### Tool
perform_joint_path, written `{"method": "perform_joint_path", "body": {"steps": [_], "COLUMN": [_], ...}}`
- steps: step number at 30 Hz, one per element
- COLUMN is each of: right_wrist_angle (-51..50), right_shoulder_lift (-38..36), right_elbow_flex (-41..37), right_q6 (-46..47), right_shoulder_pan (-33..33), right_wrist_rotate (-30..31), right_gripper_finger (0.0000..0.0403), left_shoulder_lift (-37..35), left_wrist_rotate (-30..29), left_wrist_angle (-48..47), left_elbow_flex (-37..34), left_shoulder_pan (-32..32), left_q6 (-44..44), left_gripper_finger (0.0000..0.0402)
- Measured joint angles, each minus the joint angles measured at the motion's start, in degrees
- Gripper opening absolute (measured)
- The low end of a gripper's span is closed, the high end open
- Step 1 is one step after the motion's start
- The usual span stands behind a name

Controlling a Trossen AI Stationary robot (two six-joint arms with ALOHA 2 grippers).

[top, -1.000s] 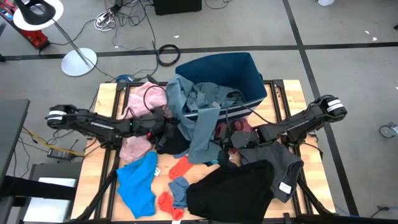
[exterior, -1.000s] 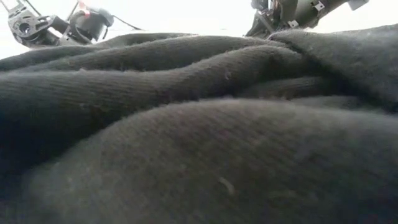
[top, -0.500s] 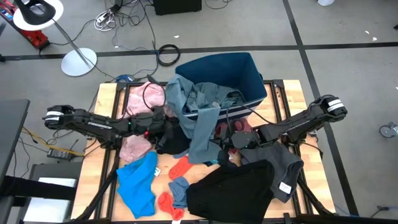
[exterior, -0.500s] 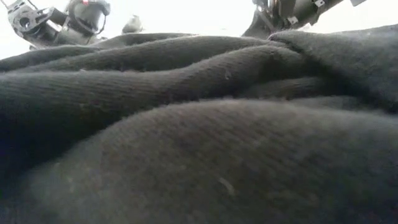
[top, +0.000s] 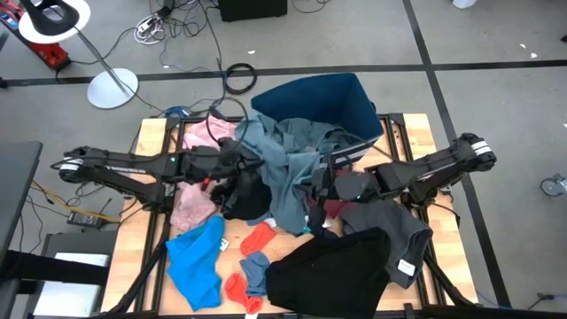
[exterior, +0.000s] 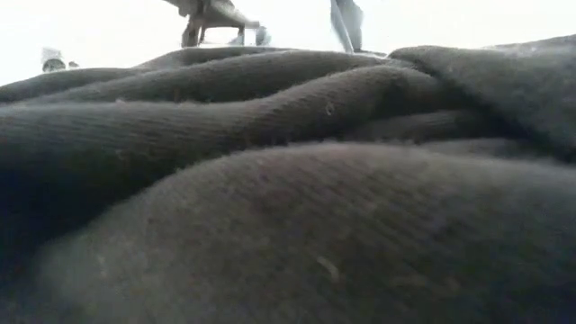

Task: Sort clothes
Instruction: Put the blue long pants in the blue laundry bin organizer

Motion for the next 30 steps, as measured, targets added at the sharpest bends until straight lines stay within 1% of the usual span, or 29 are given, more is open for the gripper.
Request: {"method": "perform_joint_path", "body": {"steps": [5,11,14,20,26,30], "right_wrist_angle": [-6.0,-9.6,-10.9,-14.5,-20.3,-21.8], "right_shoulder_lift": [0.0,0.0,0.0,0.0,0.0,-0.2], "right_elbow_flex": [9.3,20.0,25.3,32.6,35.1,36.0], "right_q6": [-4.4,-10.3,-12.6,-14.3,-13.9,-13.8], "right_shoulder_pan": [-2.0,-6.5,-9.3,-15.3,-21.4,-24.9], "right_wrist_rotate": [0.2,0.2,0.2,0.1,0.1,-0.1], "right_gripper_finger": [0.0,0.0,0.0,0.0,0.0,0.0], "left_shoulder_lift": [0.1,2.7,5.1,14.0,25.2,32.4], "left_wrist_rotate": [-2.0,-2.8,-1.5,0.1,6.2,10.7], "left_wrist_angle": [-8.4,-11.7,-12.1,-14.1,-17.6,-19.7], "left_elbow_flex": [10.9,22.2,28.4,42.4,60.2,72.9], "left_shoulder_pan": [-0.3,3.0,4.9,9.1,14.3,17.5], "left_q6": [4.9,10.1,12.1,16.5,17.1,17.1], "left_gripper_finger": [0.0,0.0,0.0,0.0,0.0,0.0]}}
